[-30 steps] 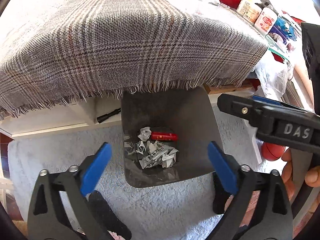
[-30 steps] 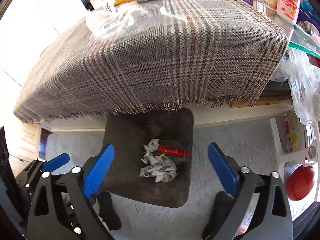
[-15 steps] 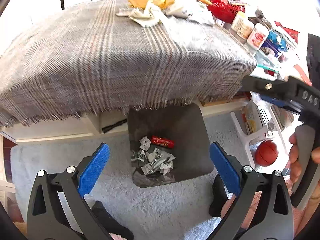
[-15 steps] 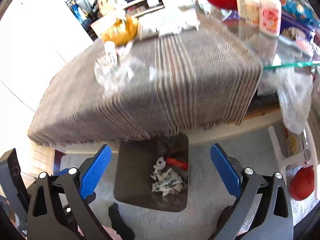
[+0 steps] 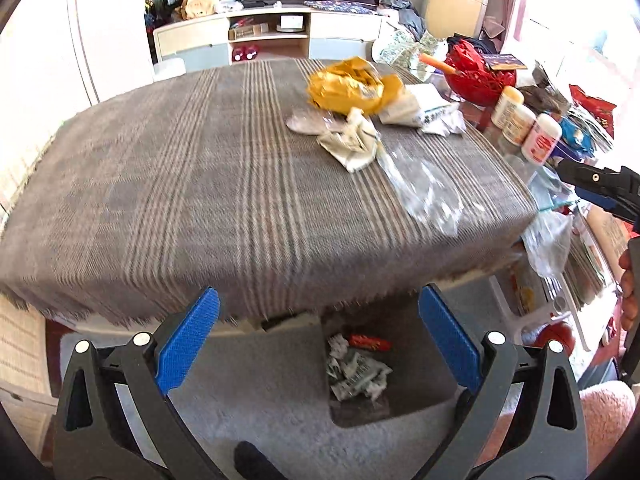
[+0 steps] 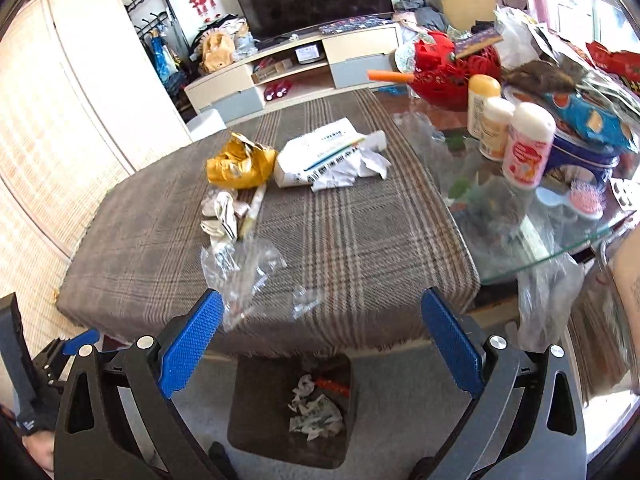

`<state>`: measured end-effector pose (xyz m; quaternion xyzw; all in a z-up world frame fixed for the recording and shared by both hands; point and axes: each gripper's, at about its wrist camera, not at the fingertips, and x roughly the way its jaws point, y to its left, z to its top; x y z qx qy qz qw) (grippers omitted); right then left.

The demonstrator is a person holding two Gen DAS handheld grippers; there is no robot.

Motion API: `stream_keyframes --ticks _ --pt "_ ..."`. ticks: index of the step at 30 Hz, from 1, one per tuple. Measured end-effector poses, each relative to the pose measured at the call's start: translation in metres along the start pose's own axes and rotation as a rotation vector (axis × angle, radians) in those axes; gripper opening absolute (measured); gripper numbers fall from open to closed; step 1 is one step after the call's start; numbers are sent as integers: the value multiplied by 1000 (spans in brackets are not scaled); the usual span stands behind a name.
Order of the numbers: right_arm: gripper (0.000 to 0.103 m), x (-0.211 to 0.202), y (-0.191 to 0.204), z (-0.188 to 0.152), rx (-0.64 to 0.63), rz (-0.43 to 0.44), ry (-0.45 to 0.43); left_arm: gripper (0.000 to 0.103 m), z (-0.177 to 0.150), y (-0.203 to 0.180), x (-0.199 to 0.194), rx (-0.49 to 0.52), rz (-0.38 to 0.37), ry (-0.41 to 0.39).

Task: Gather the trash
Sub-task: 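Move both tools back over the table trash, then grasp the clear plastic bag with the right tool while the left tool approaches white paper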

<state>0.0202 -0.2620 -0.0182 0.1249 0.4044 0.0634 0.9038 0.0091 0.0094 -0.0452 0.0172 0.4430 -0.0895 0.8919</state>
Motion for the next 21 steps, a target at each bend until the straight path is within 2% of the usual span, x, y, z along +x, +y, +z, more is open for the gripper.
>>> stream_keyframes --ticks 8,11,16,18,19,20,21 --pt "98 49 35 18 -32 67 65 95 34 2 27 29 17 4" --pt "91 74 45 22 -29 91 116 95 42 6 39 30 24 15" --pt "87 111 55 21 -41 92 178 95 52 23 56 22 51 33" --pt "80 126 57 20 -46 93 207 95 56 28 60 13 58 35" --pt "71 133 58 18 -52 89 224 95 58 31 64 9 60 36" --pt "53 138 59 17 -58 84 238 95 60 33 66 7 61 36" --pt "41 143 60 16 -64 81 252 95 62 34 68 7 61 36"
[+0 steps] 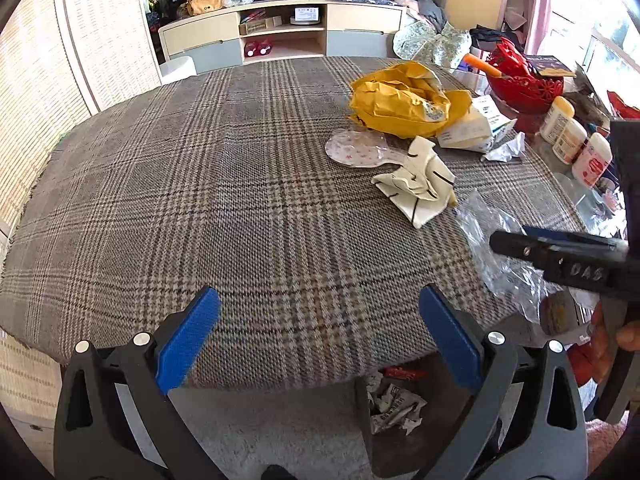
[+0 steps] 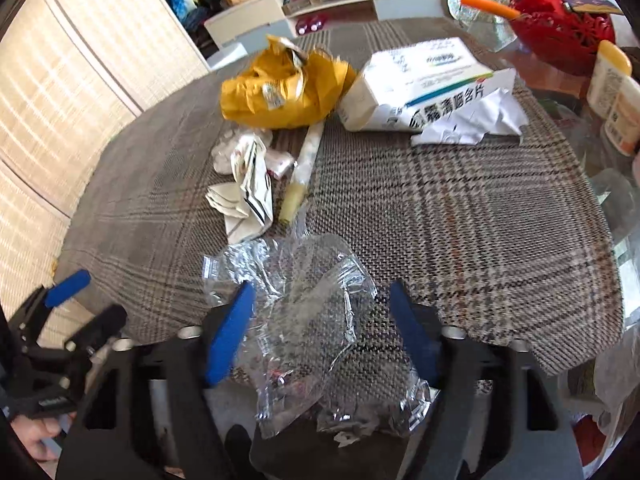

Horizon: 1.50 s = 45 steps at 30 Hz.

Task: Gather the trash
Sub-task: 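Grasp the clear plastic bag with the right tool while the left tool approaches white paper, then grasp the crumpled white paper with the left tool while the right tool holds the bag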

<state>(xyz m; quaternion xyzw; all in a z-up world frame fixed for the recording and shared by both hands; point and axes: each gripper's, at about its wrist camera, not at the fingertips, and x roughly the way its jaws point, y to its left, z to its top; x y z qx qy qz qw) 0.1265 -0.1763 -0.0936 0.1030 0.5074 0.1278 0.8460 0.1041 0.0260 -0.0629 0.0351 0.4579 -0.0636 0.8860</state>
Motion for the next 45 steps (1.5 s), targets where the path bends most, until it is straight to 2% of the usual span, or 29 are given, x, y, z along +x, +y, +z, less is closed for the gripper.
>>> stream_keyframes --ticks 2,5,11,15,23,26,29,30,31,32,35,36,45 --pt "22 6 2 -1 -19 2 10 95 7 0 6 2 -3 -1" --pt "10 2 2 0 -29 27 7 95 15 -5 11 9 -16 -4" --pt "8 -29 -20 11 -47 -59 -60 95 36 -27 23 41 -35 -20" --pt "8 -37 -41 19 -50 -121 -73 92 49 -40 32 42 -52 -28" --pt "8 -29 -69 30 -12 -115 -61 79 77 -74 59 55 -100 -18" --pt "8 -25 -73 33 -10 -111 -54 67 80 -82 71 62 -117 9" --pt "8 -22 -75 35 -6 -110 -52 50 79 -84 80 67 -127 30" --pt "8 -22 -76 35 -6 -109 -52 34 78 -84 83 66 -143 39" --pt "8 -22 -76 36 -7 -109 -52 25 77 -84 84 69 -152 42" --pt "8 -22 -76 36 -8 -109 -52 25 77 -83 83 71 -155 38" --pt "8 -23 -74 35 -11 -104 -54 13 74 -82 79 85 -153 38" --pt "8 -24 -73 34 -12 -103 -55 6 72 -81 77 87 -150 37" --pt "8 -44 -60 10 0 -46 -74 5 50 -69 30 74 -139 12"
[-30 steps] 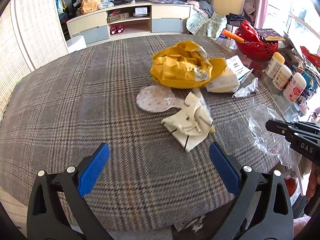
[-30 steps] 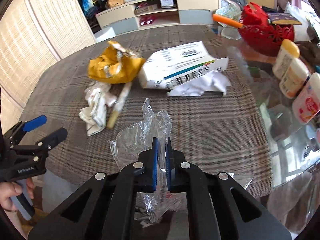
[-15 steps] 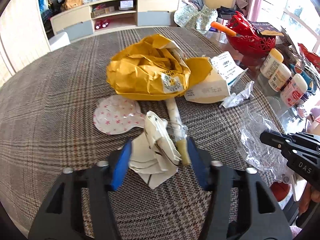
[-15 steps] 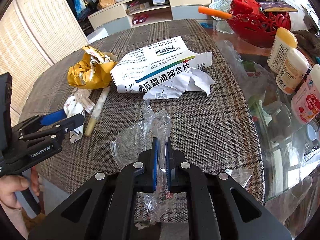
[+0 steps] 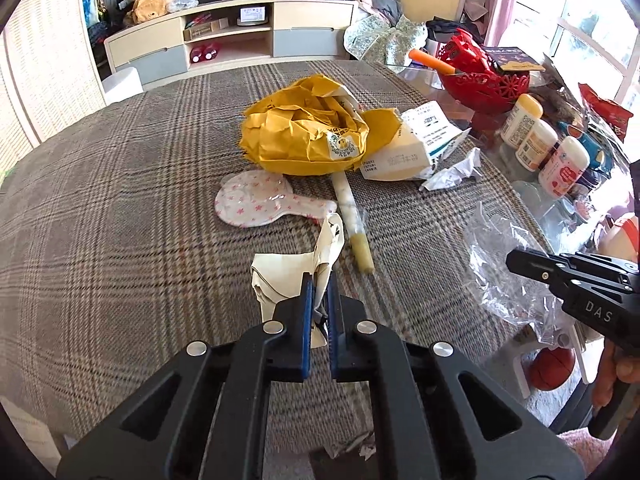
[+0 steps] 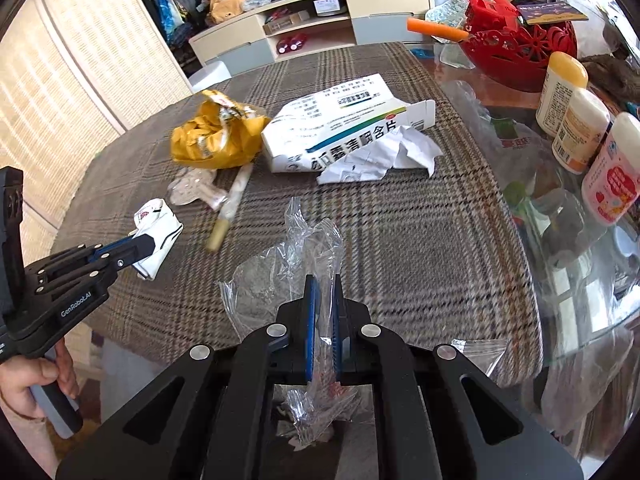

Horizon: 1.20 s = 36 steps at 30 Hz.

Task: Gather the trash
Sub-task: 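Grasp the crumpled white paper with the left tool while the right tool holds the bag, then carry the bag and white paper down over the trash bin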

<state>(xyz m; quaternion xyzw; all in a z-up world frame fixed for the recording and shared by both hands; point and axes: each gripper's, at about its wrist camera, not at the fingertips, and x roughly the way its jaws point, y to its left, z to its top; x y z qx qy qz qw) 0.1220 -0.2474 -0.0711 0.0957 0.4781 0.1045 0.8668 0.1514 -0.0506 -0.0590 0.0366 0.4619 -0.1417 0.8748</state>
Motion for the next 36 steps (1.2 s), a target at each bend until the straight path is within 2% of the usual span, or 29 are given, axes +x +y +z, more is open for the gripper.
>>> stream_keyframes --ticks 6,13,16,26,36 --pt "8 -29 7 -29 23 40 -27 5 -31 -10 -44 2 16 -28" --pt "8 -60 13 -73 54 65 -40 5 -87 -25 -88 -34 -45 -56" --pt "8 -66 16 -97 67 80 -36 5 -114 -31 -94 -40 -67 -49" --pt "8 -45 12 -158 84 60 44 5 -193 -41 -67 -91 -115 42" --pt "8 -1 10 -180 117 32 107 5 -225 -46 -15 -114 -125 139"
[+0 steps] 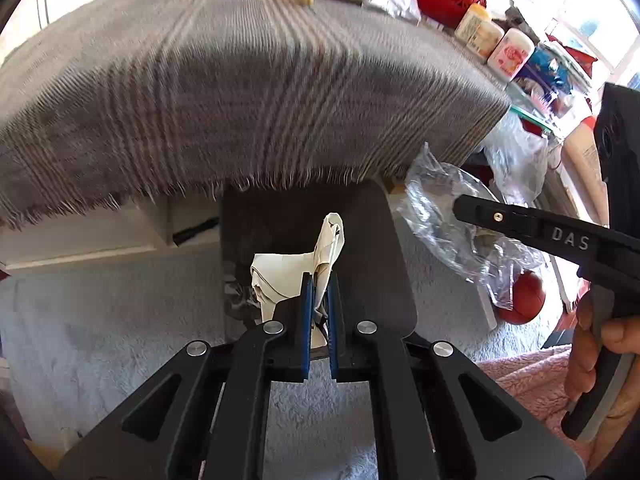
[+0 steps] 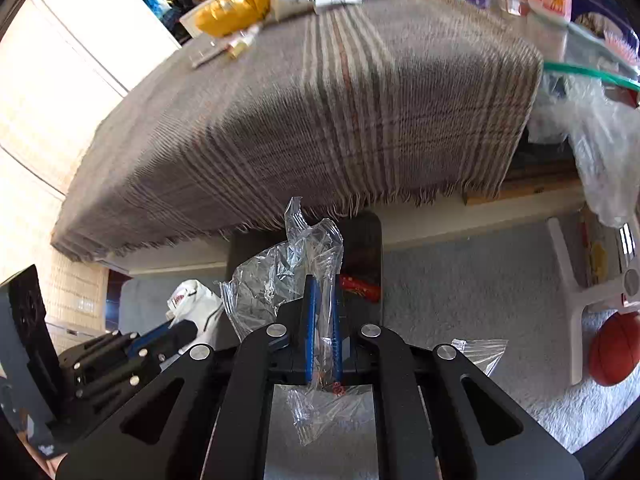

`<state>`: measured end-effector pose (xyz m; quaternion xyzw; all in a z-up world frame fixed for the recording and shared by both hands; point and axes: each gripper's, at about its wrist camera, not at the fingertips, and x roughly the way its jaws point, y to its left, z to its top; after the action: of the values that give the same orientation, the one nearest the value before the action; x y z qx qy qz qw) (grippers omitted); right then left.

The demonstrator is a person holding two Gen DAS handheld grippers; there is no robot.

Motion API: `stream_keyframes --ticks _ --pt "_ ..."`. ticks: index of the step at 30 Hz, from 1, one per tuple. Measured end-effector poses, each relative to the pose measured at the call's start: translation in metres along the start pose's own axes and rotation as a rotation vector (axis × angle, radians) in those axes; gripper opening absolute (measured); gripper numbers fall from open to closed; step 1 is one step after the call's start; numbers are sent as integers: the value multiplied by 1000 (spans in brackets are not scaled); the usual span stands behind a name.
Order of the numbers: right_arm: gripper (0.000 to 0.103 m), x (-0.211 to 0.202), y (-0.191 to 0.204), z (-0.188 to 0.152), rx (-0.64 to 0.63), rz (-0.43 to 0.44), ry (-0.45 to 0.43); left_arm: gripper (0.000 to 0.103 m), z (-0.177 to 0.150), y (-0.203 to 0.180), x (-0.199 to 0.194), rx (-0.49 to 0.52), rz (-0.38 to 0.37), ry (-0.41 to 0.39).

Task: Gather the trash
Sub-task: 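Carry the bag and white paper down over the trash bin, then open both tools to drop the bag and paper into the bin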

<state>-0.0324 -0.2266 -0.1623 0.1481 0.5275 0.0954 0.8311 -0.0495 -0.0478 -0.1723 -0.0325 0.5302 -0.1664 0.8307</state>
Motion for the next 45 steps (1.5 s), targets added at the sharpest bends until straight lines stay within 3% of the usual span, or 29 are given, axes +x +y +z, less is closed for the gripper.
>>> stream_keyframes --ticks 9,17,18,20,22,26,31,35,38,45 --pt "9 46 -3 -5 21 1 53 6 -7 2 43 14 -5 61" --pt "13 58 1 -1 40 29 78 11 -1 5 53 8 8 70" --pt "14 58 2 0 39 31 80 12 -1 5 52 7 11 69" --pt "17 59 2 1 35 32 78 25 1 7 51 4 17 65" --pt "27 56 3 2 26 29 67 44 1 8 49 -1 17 57" --pt "42 48 7 6 11 28 48 52 3 7 45 8 38 50" --pt "64 37 4 9 11 13 19 69 2 6 31 27 66 25" --pt "90 16 0 10 4 -6 -27 88 2 8 14 24 77 0" --pt "100 -4 -1 14 4 -24 -74 95 8 7 -3 27 85 -16" --pt "100 -61 -3 53 39 -24 -172 95 43 5 -51 34 98 -86"
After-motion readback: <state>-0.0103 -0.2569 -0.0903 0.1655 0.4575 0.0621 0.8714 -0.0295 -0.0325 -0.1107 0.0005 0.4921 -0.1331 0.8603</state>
